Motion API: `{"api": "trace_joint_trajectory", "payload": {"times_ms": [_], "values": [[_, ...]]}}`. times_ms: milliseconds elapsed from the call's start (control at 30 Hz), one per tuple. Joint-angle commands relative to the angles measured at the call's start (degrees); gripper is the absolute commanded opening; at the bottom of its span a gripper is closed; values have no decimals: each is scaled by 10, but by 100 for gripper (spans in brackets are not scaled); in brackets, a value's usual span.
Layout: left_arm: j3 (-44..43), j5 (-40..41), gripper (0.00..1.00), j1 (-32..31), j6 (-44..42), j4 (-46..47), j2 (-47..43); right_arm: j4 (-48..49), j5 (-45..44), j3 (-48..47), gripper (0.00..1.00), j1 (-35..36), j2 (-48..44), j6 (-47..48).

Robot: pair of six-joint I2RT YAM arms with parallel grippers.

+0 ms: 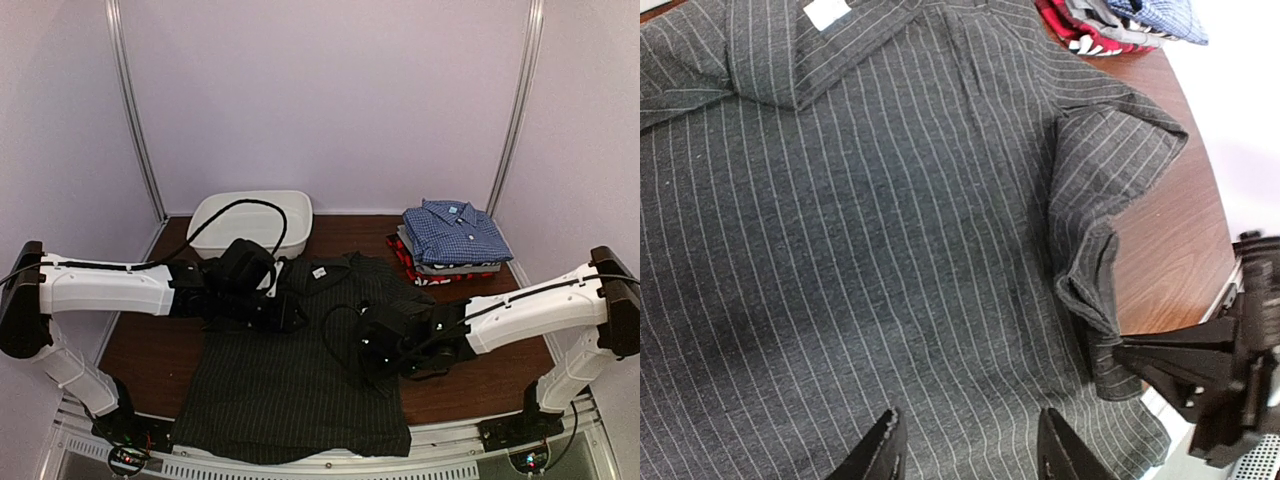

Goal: Fold and stack the long sleeve shirts
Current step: Pick up the sleeve from the center of the board.

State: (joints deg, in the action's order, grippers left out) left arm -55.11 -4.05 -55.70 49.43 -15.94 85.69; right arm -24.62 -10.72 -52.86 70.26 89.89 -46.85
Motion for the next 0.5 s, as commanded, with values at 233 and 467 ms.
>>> {"api": "trace_joint_trajectory", "payload": {"times_ms": [233,467], "values": [[17,-63,47,0,-21,114,-5,160,53,52,0,-63,-150,-13],[40,-103,53,-1,3,177,-15,354,106,100,0,-112,-198,-46]]}}
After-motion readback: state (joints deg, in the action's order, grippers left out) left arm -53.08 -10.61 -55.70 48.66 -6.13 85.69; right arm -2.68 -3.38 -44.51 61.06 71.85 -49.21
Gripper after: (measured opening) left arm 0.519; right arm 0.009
